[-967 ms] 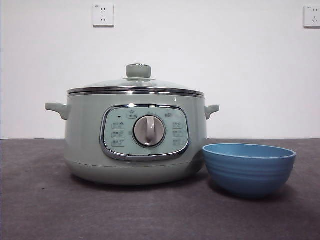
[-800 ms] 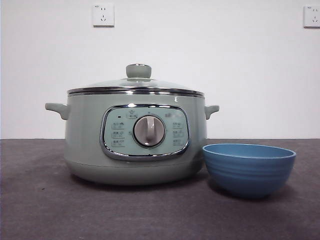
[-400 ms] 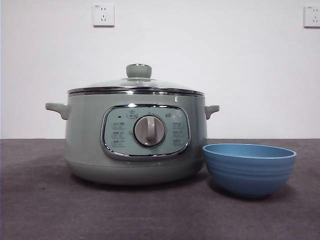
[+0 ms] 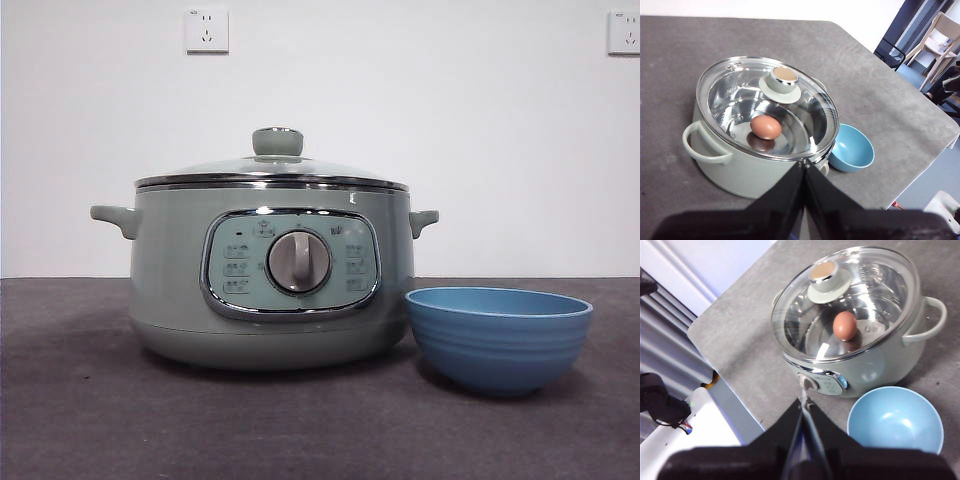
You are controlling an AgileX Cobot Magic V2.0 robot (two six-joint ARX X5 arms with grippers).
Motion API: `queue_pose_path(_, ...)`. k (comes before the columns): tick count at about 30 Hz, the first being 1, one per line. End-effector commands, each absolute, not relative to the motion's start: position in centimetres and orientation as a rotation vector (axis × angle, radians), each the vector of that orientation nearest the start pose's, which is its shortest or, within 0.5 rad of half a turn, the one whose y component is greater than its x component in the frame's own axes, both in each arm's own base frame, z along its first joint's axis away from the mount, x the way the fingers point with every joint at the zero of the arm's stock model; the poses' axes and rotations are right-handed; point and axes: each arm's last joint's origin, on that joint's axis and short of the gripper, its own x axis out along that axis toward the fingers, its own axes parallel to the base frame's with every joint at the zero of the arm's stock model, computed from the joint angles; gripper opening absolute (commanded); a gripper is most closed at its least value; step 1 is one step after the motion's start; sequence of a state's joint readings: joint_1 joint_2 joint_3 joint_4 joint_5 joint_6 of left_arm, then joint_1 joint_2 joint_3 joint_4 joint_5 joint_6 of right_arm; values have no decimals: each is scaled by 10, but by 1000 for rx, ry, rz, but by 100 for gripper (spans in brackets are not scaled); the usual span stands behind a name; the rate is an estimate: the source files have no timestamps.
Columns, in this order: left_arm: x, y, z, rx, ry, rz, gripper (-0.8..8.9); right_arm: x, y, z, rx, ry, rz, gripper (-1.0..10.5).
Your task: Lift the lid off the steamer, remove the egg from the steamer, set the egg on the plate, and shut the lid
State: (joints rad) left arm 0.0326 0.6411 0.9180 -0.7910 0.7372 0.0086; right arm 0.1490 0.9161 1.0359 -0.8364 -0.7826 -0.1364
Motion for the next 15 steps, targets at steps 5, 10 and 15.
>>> queue_pose_path(5,106,-16,343,-187,478,-693,511,157,45,345,103,634,935,424)
queue_pose_path(10,109,-16,344,-189,465,-699,510,157,45,345,109,637,933,565)
queue_pose_path(15,121,-22,346,-194,462,-743,510,157,45,345,111,638,932,565)
